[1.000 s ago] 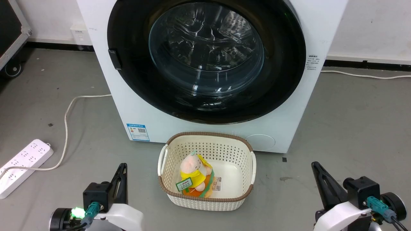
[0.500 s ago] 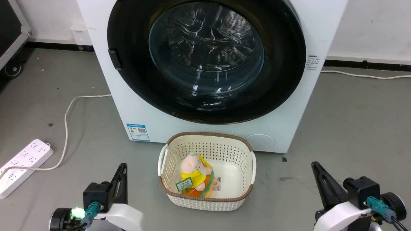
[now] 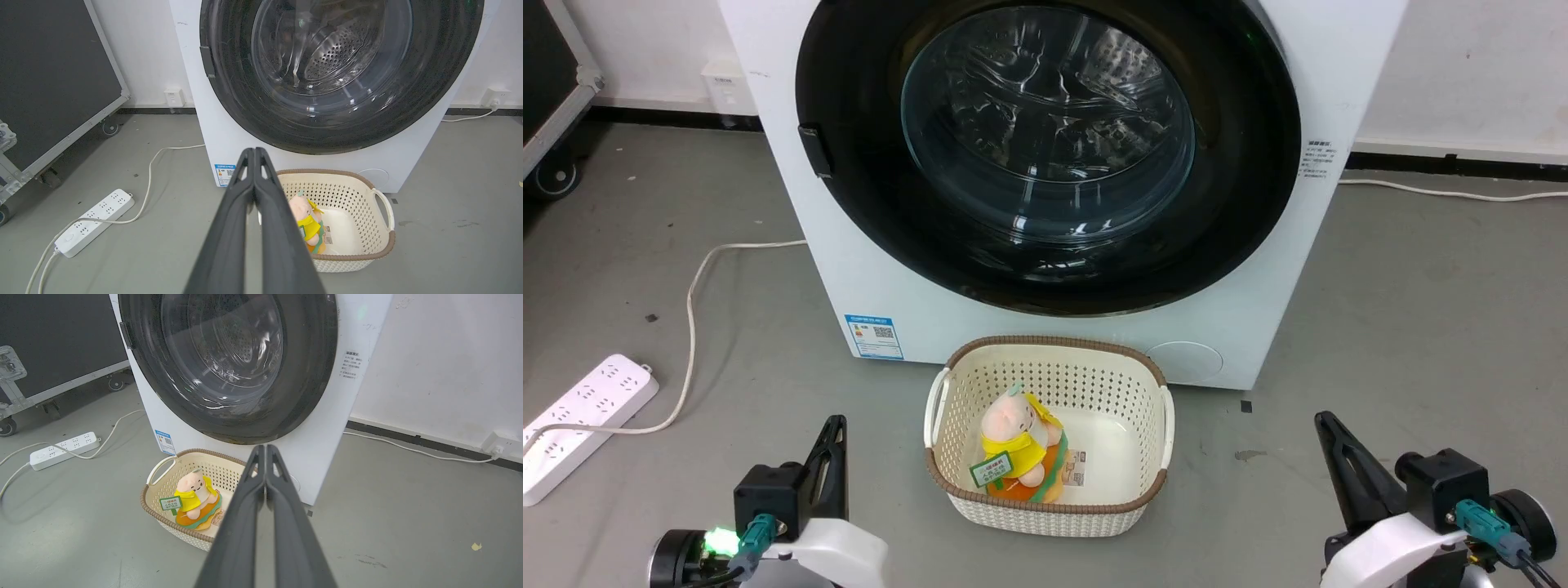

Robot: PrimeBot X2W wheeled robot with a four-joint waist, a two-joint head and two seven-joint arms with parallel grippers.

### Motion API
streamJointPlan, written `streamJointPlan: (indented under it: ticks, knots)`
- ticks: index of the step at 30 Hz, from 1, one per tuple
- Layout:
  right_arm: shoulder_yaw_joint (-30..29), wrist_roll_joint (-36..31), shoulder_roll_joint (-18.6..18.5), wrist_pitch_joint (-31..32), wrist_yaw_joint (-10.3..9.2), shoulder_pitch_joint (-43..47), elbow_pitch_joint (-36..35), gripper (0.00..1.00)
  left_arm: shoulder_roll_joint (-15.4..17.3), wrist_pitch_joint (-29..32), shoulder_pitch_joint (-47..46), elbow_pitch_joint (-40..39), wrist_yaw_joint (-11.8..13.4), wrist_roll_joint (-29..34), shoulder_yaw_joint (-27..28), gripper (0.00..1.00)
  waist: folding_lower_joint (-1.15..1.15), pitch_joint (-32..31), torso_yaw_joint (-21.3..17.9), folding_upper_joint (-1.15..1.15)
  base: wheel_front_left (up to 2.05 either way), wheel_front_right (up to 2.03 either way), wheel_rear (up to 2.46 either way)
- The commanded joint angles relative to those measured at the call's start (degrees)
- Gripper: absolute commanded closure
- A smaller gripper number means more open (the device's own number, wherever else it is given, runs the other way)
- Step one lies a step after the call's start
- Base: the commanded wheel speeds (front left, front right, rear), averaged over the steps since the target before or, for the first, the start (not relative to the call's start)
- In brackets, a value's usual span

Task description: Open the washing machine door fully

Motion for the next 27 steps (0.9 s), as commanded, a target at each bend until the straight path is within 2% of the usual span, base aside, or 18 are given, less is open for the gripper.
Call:
streamJointPlan:
  ticks: [1, 27]
  knots:
    - [0.0, 0.02, 0.0, -0.01, 0.0, 0.0, 0.0, 0.0, 0.0, -0.01, 0.0, 0.0, 0.0, 0.0, -0.01, 0.0, 0.0, 0.0, 0.0, 0.0, 0.0, 0.0, 0.0]
    - [-0.18, 2.36, 0.04, -2.58, -0.01, 0.43, 0.57, 0.0, 0.01, -2.59, 0.25, 1.33, 0.37, -0.48, -1.18, 0.0, 0.0, -0.65, 0.04, 0.0, 0.0, 0.0, 0.0]
